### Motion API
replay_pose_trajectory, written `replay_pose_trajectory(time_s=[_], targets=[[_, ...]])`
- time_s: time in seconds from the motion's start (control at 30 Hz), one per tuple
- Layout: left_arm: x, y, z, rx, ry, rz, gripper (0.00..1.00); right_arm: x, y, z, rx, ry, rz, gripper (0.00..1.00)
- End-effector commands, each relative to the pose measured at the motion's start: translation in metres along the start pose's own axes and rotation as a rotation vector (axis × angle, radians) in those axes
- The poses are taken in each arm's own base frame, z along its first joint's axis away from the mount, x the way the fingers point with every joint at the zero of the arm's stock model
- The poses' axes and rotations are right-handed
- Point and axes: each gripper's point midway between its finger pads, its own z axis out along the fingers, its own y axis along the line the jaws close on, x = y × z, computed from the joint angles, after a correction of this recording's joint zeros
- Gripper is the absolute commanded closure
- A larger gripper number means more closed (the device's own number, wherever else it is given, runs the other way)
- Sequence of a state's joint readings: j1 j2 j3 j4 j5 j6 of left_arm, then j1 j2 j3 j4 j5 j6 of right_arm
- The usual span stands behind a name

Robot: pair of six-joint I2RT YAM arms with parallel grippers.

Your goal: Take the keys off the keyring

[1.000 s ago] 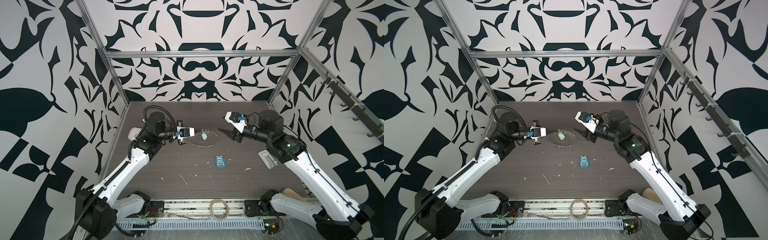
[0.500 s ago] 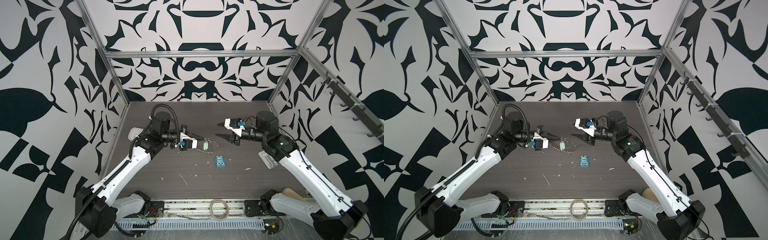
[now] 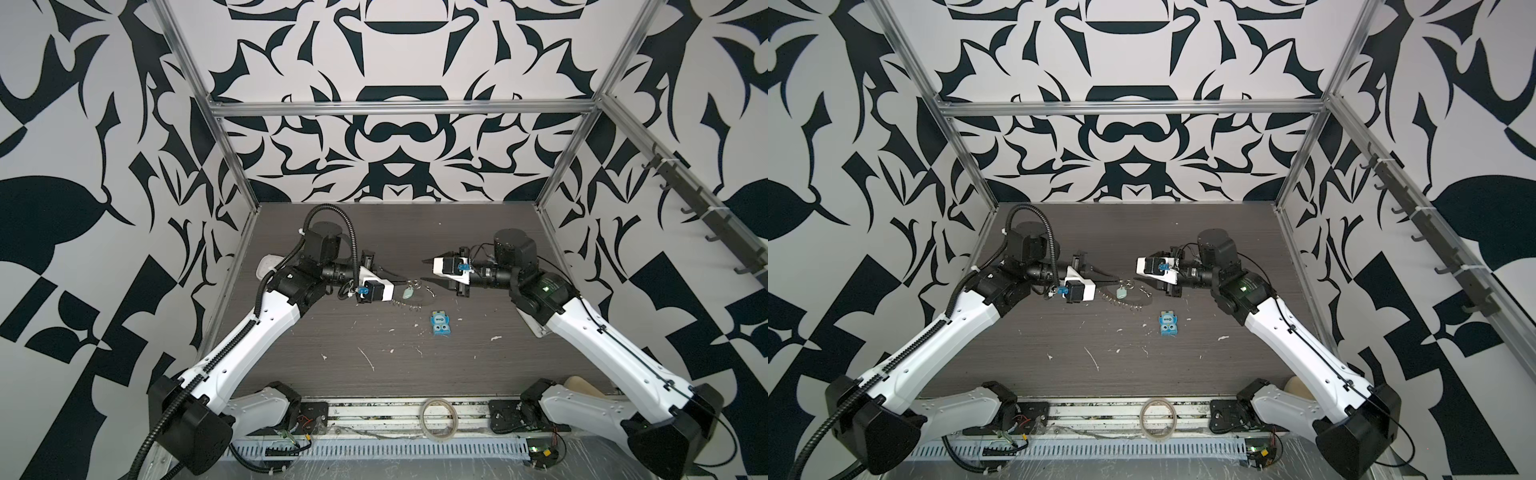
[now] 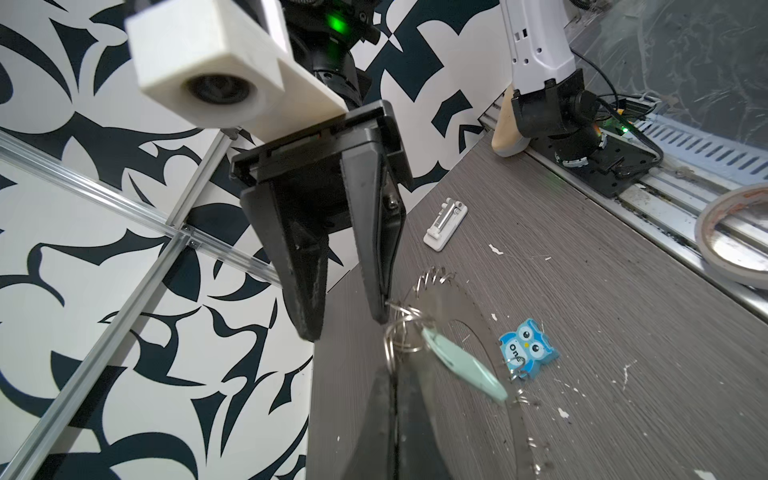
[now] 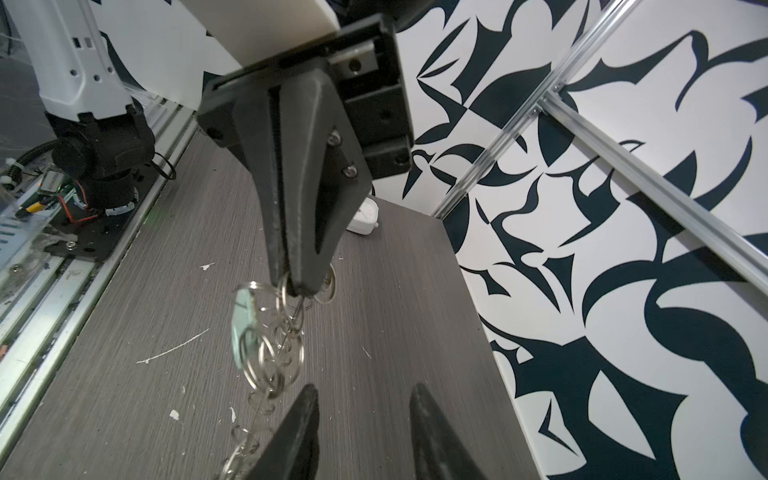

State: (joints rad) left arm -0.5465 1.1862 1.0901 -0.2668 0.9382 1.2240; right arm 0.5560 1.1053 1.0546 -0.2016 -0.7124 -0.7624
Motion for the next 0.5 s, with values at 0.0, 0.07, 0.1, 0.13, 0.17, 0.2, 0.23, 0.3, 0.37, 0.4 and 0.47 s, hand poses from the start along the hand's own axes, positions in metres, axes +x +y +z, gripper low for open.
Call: replay_pose_trajectory(time_s=[0.0, 0.07, 0.1, 0.13, 0.17, 0.2, 0.23, 0.3, 0.37, 0.4, 0.47], targets=[[-0.006, -0.007, 0.002, 0.032, -0.046, -0.008, 1.00, -0.017, -0.011, -0.003, 0.055, -0.043, -0.081, 0.63], [-0.006, -0.009, 0.001, 0.034, -0.046, -0.013, 1.00, -0.019, -0.011, -0.004, 0.050, -0.045, -0.083, 0.63], [-0.006, -0.010, 0.001, 0.035, -0.046, -0.014, 1.00, -0.020, -0.010, -0.003, 0.046, -0.048, -0.083, 0.64], [-0.006, -0.011, 0.001, 0.035, -0.046, -0.014, 1.00, -0.020, -0.010, -0.003, 0.046, -0.049, -0.084, 0.64], [-0.006, -0.012, 0.001, 0.035, -0.046, -0.018, 1.00, -0.019, -0.010, -0.002, 0.048, -0.048, -0.084, 0.64], [-0.006, -0.012, 0.001, 0.035, -0.046, -0.020, 1.00, -0.018, -0.012, -0.002, 0.056, -0.043, -0.086, 0.64], [-0.006, -0.012, 0.001, 0.035, -0.046, -0.020, 1.00, -0.018, -0.012, -0.002, 0.055, -0.041, -0.093, 0.64], [-0.005, -0.013, 0.001, 0.036, -0.044, -0.025, 1.00, -0.021, -0.009, -0.001, 0.033, -0.047, -0.092, 0.65], [-0.005, -0.014, 0.001, 0.039, -0.045, -0.035, 1.00, -0.023, -0.002, 0.001, 0.018, -0.045, -0.102, 0.64], [-0.005, -0.014, 0.001, 0.039, -0.046, -0.037, 1.00, -0.023, 0.001, 0.002, 0.014, -0.045, -0.106, 0.65], [-0.004, -0.014, 0.001, 0.039, -0.050, -0.046, 1.00, -0.024, 0.003, 0.002, 0.012, -0.046, -0.105, 0.65]])
